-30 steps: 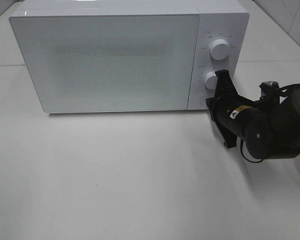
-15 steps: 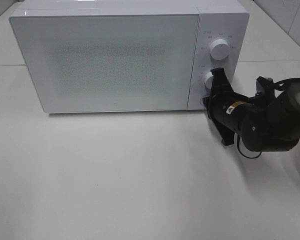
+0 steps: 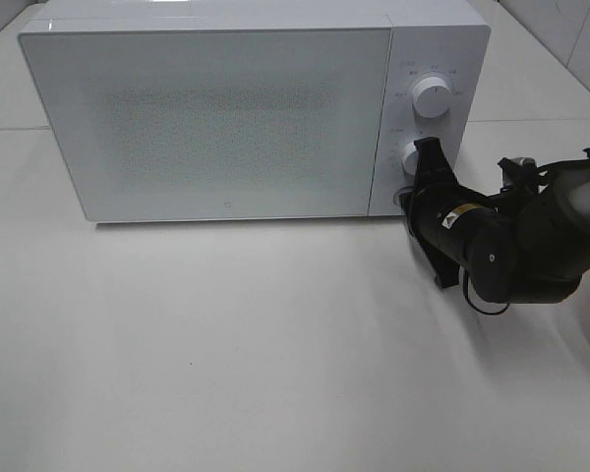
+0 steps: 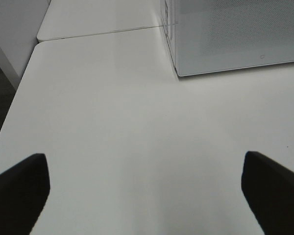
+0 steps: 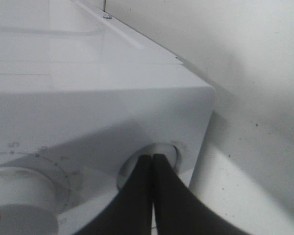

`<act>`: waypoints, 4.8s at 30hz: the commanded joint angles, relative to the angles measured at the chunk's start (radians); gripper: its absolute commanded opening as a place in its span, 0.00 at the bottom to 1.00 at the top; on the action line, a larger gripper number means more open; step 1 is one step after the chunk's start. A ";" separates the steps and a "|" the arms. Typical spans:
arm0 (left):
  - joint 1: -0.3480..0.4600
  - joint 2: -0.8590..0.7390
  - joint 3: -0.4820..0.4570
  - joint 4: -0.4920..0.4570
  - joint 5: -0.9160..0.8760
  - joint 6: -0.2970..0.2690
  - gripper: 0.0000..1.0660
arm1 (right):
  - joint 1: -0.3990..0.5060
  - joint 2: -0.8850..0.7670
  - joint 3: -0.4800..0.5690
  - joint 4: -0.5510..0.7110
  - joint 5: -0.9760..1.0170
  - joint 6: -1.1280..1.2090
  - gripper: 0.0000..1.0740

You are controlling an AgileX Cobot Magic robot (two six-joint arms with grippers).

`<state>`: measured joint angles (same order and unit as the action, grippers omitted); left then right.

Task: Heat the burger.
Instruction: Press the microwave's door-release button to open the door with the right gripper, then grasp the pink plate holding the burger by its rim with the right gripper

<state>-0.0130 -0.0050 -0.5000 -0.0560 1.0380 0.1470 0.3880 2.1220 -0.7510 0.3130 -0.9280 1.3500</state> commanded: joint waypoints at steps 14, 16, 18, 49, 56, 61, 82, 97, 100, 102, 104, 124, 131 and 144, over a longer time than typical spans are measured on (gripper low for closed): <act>-0.006 -0.016 0.002 -0.002 -0.003 -0.004 0.95 | -0.003 -0.004 -0.037 -0.033 -0.117 0.007 0.00; -0.006 -0.016 0.002 -0.002 -0.003 -0.004 0.95 | -0.003 -0.004 -0.037 -0.033 -0.117 0.007 0.00; -0.006 -0.016 0.002 -0.002 -0.003 -0.004 0.95 | -0.003 -0.004 -0.037 -0.026 -0.120 0.007 0.00; -0.006 -0.016 0.002 -0.002 -0.003 -0.004 0.95 | -0.016 0.014 -0.163 -0.004 -0.128 -0.016 0.00; -0.006 -0.016 0.002 -0.002 -0.003 -0.004 0.95 | -0.016 0.014 -0.158 -0.011 -0.127 -0.003 0.00; -0.006 -0.016 0.002 -0.002 -0.003 -0.004 0.95 | -0.016 0.002 -0.099 -0.037 -0.097 0.047 0.00; -0.006 -0.016 0.002 -0.002 -0.003 -0.004 0.95 | -0.013 -0.005 0.007 -0.099 -0.105 0.122 0.00; -0.006 -0.016 0.002 -0.002 -0.003 -0.004 0.95 | -0.013 -0.005 0.061 -0.120 -0.137 0.137 0.00; -0.006 -0.016 0.002 -0.002 -0.003 -0.004 0.95 | -0.013 -0.011 0.075 -0.121 -0.135 0.137 0.00; -0.006 -0.016 0.002 -0.002 -0.003 -0.004 0.95 | -0.013 -0.026 0.088 -0.119 -0.136 0.137 0.00; -0.006 -0.016 0.002 -0.002 -0.003 -0.004 0.95 | -0.013 -0.038 0.094 -0.116 -0.136 0.132 0.00; -0.006 -0.016 0.002 -0.002 -0.003 -0.003 0.95 | -0.013 -0.309 0.317 -0.077 0.023 -0.203 0.00; -0.006 -0.016 0.002 -0.002 -0.003 -0.003 0.95 | -0.013 -0.500 0.335 -0.004 0.302 -0.630 0.00; -0.006 -0.016 0.002 -0.002 -0.003 -0.003 0.95 | -0.015 -0.746 0.284 0.274 0.991 -1.507 0.01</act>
<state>-0.0130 -0.0050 -0.5000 -0.0560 1.0380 0.1470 0.3780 1.3880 -0.4450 0.5810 -0.0260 -0.0850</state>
